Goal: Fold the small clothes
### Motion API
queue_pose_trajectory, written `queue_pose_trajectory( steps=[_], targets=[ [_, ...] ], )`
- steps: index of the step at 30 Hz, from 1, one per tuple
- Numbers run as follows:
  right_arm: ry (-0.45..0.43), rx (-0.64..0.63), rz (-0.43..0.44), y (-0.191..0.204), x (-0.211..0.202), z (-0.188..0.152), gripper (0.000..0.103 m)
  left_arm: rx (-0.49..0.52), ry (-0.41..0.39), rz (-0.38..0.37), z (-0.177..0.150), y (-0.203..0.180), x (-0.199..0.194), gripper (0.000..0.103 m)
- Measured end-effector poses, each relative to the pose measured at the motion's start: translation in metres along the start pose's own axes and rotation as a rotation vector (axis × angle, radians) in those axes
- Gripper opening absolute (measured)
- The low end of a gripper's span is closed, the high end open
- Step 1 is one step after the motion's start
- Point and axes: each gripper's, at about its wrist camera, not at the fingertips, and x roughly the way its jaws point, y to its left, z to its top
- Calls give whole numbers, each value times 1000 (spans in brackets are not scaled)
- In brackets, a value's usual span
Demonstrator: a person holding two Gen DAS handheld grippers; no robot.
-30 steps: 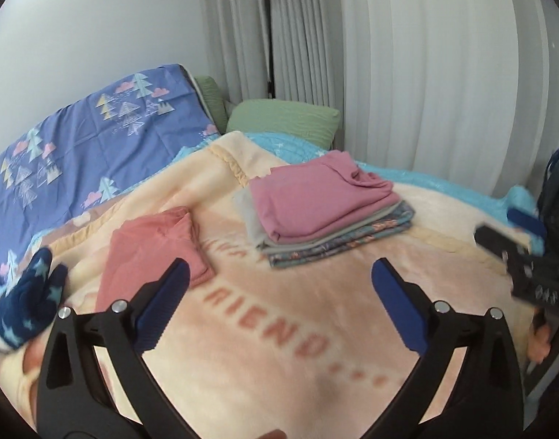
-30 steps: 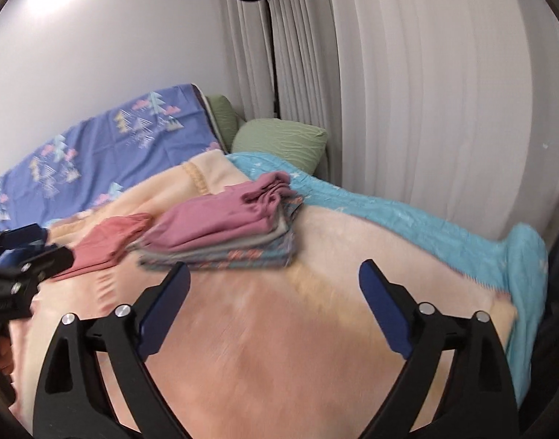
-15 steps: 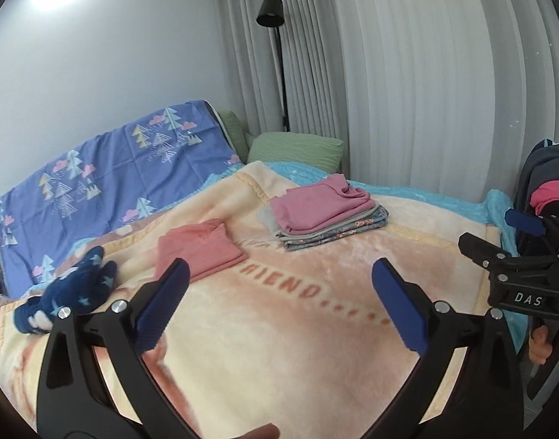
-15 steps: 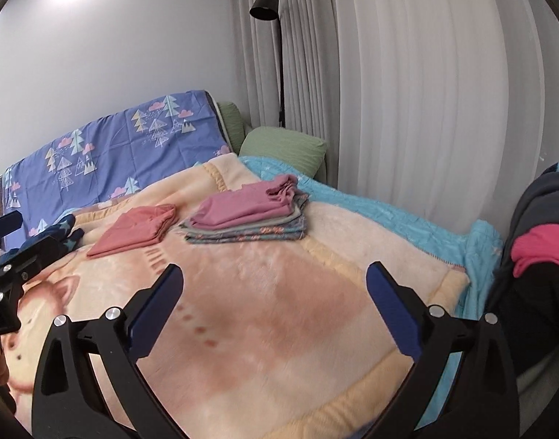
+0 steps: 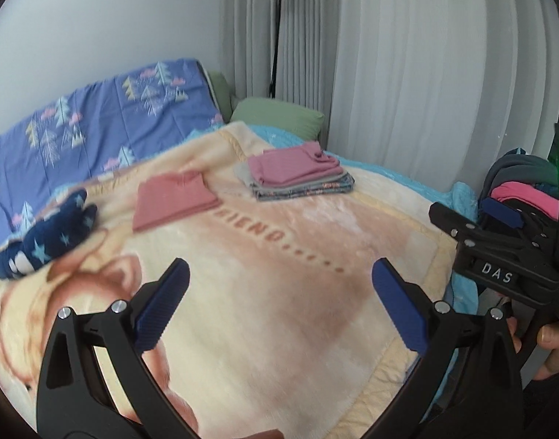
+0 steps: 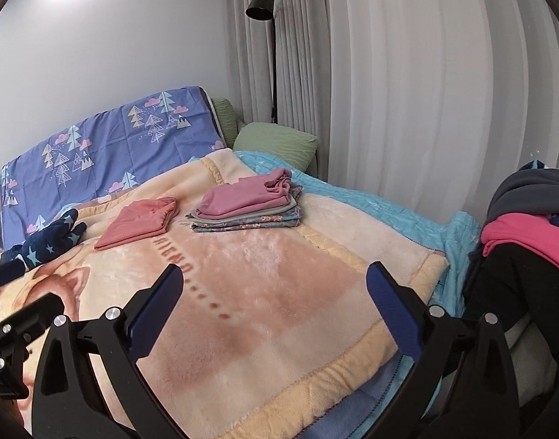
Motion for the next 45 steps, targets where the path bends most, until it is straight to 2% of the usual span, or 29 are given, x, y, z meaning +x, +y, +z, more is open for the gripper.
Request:
queue_pose_trajectory(
  steps=[6,45],
  targets=[
    [-3,-7,-17,5,-3,0,100,-17,3,21,-6,7,-3,101],
    [43,-11,-39,10,16,-4,100,-26,52,36,-17,24,12,101]
  ],
)
